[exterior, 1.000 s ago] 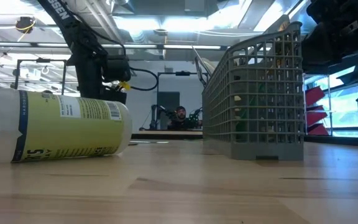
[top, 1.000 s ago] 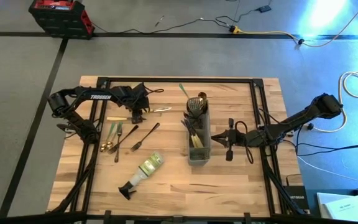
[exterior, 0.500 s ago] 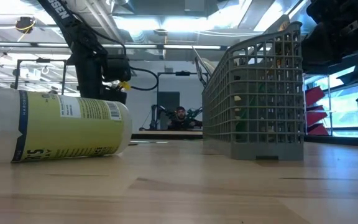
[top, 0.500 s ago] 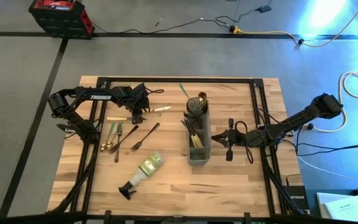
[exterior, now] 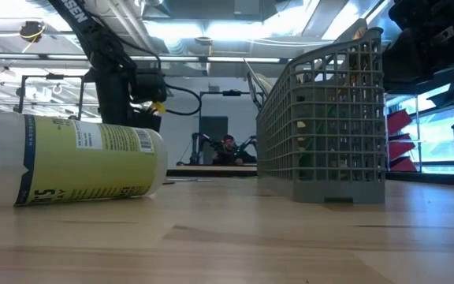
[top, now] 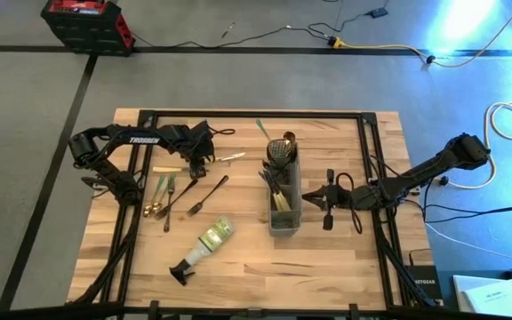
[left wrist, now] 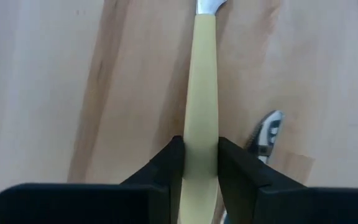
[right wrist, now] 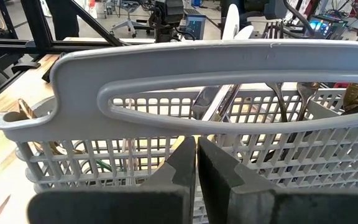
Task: Sort silverware
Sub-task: Put the table knife into the silverware basket
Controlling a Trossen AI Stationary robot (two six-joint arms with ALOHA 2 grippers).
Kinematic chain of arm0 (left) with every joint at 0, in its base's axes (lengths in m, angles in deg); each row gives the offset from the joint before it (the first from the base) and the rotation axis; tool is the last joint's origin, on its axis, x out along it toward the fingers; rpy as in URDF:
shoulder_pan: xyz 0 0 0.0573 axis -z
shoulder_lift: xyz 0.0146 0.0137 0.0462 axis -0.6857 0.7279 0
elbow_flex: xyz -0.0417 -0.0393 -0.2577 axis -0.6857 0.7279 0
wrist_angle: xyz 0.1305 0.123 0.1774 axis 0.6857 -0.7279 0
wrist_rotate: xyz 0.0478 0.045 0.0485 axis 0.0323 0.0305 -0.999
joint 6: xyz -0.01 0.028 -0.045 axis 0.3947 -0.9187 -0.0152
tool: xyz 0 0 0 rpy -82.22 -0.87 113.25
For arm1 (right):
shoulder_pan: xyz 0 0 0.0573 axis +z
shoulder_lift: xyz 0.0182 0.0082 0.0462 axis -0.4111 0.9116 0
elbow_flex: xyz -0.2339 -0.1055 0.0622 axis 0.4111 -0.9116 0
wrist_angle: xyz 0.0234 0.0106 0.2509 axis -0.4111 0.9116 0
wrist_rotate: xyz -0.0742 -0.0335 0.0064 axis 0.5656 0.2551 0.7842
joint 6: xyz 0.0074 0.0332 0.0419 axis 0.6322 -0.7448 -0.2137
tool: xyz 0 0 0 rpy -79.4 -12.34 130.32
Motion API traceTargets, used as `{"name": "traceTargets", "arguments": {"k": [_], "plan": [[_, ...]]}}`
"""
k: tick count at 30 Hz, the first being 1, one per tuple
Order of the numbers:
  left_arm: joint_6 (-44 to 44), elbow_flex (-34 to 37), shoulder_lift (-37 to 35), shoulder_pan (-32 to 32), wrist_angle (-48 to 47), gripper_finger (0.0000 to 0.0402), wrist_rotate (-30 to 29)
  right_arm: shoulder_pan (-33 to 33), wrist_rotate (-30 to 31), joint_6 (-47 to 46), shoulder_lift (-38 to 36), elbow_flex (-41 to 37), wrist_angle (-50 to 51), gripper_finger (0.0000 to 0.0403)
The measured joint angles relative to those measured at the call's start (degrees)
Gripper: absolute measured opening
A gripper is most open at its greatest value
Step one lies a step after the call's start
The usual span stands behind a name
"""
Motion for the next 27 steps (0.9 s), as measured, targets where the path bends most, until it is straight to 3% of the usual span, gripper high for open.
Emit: {"name": "traceTargets", "arguments": {"k": [21,27], "plan": [[5.75,0.04,-14.91,0.35,-1.29,0.0068,2.15,-0.01,0.00,0.02,0.00,-0.02,-0.04,0.0000],[10.99,0.04,-21.66,0.35,2.39,0.0068,6.03,0.00,0.00,0.02,0.00,-0.02,-0.07,0.0000]]}}
